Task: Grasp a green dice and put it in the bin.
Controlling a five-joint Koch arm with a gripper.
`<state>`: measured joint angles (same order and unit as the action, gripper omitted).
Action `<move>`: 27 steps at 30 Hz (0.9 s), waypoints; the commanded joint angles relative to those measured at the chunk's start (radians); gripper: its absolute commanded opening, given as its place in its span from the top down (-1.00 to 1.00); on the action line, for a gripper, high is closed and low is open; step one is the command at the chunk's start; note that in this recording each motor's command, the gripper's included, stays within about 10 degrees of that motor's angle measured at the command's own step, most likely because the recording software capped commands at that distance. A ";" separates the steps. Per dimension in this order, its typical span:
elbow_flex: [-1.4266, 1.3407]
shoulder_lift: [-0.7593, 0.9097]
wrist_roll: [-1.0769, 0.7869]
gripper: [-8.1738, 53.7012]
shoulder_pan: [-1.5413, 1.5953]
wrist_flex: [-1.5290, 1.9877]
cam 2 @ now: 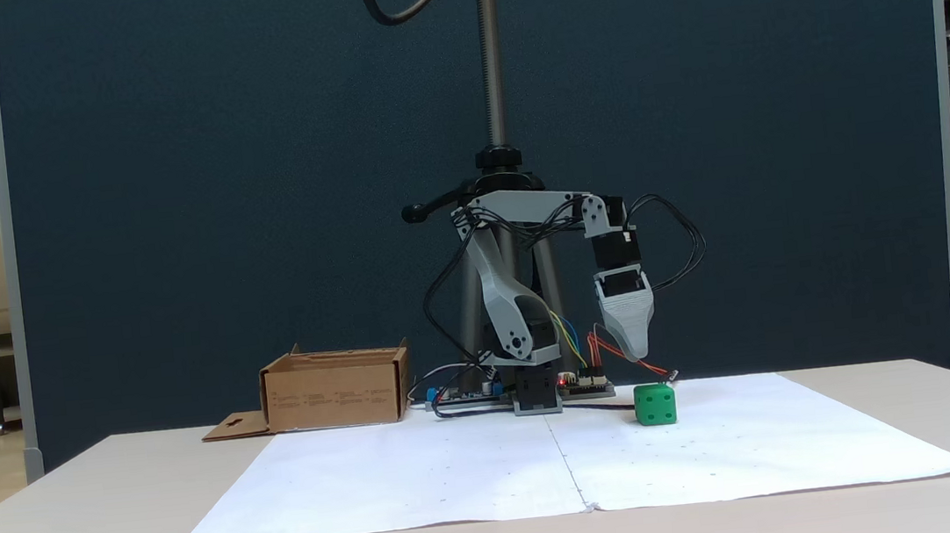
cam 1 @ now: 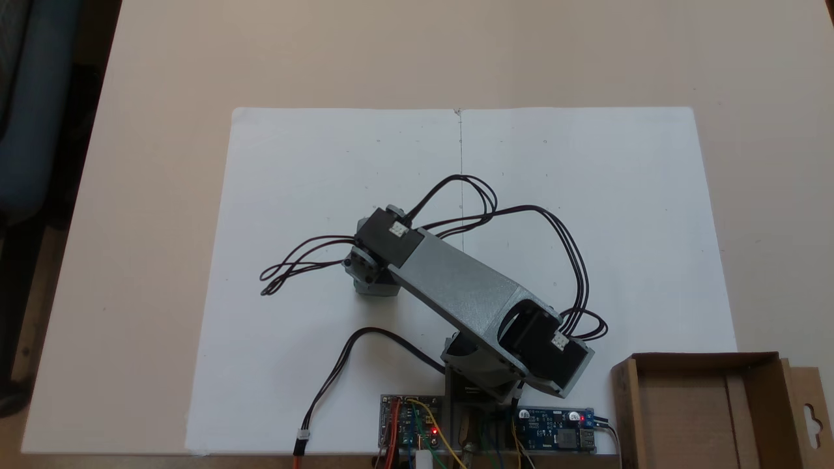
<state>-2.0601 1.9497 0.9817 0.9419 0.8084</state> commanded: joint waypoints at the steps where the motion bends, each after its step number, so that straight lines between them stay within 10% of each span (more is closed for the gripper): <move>1: 0.015 0.006 0.075 -0.60 0.014 -0.035; 27: -0.017 -0.075 0.172 -0.55 0.034 -0.074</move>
<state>-2.0954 1.8761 1.0723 0.9587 0.7655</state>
